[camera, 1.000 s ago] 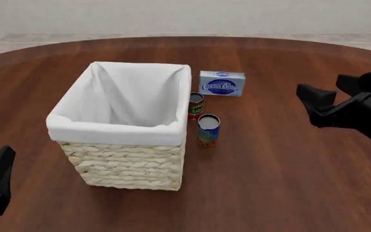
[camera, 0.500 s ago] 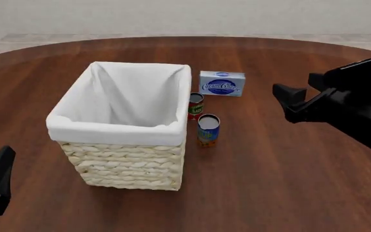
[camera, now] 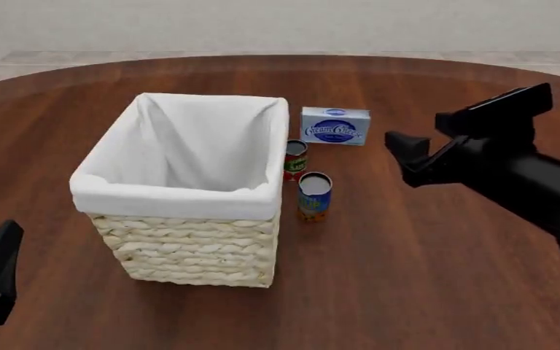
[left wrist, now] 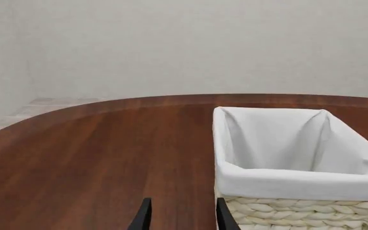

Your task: Pick up the alphabet soup and put it in the basket.

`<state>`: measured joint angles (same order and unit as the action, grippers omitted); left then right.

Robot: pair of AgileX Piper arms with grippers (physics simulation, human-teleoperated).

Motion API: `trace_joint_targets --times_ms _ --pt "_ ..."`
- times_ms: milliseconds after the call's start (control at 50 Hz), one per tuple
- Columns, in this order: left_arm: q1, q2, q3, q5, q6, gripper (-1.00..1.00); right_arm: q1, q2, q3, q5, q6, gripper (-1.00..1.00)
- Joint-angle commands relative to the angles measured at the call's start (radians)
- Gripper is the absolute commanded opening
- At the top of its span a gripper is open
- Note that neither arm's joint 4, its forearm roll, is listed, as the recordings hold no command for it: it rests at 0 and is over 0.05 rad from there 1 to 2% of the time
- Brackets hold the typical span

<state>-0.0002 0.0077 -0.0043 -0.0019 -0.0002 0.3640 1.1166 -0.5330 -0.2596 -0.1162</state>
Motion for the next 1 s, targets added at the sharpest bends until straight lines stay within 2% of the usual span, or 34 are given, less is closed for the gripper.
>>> trace_joint_targets --times_ms 20,280,1000 --pt "0.0 0.0 0.0 0.0 0.0 1.0 0.018 0.09 -0.019 -0.045 0.004 1.0" --pt "0.0 0.0 0.0 0.0 0.0 1.0 0.034 0.185 -0.051 -0.071 0.009 1.0" --pt "0.0 0.0 0.0 0.0 0.0 1.0 0.069 0.31 -0.101 -0.096 0.015 1.0"
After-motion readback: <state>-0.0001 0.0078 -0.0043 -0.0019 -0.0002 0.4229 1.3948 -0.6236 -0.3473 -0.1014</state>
